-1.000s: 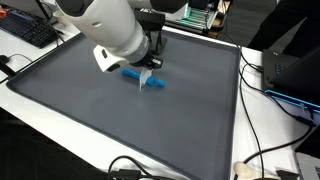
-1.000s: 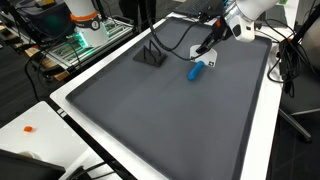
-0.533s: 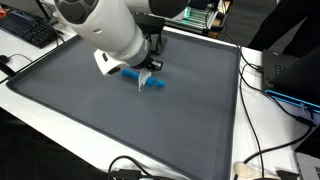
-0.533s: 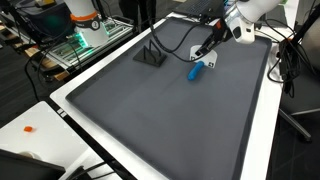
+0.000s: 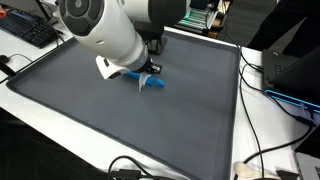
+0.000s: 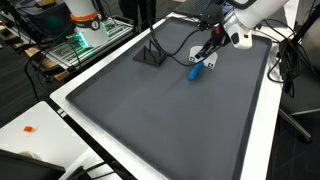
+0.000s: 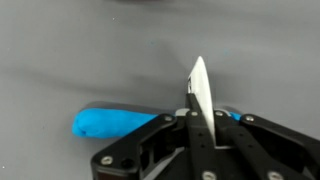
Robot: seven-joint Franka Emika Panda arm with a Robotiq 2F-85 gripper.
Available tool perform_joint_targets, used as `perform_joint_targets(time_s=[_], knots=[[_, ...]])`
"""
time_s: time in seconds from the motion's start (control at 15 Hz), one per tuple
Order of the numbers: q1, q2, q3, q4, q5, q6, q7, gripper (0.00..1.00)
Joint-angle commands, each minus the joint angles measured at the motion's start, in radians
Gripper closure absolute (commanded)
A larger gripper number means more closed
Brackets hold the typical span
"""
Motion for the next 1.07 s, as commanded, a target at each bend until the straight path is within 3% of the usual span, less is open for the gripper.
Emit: perform_joint_targets(time_s=[0.0,0.67,1.0], knots=[[-0.002,0.026,0.012,0.012,0.002,0.003,-0.002,0.99],[-0.029,-0.011,0.046,-0.013,0.068,-0.002,-0.031,0.99],[-0.018,-0.042,0.032,-0.024,0.049,-0.004,-0.021,0.99]])
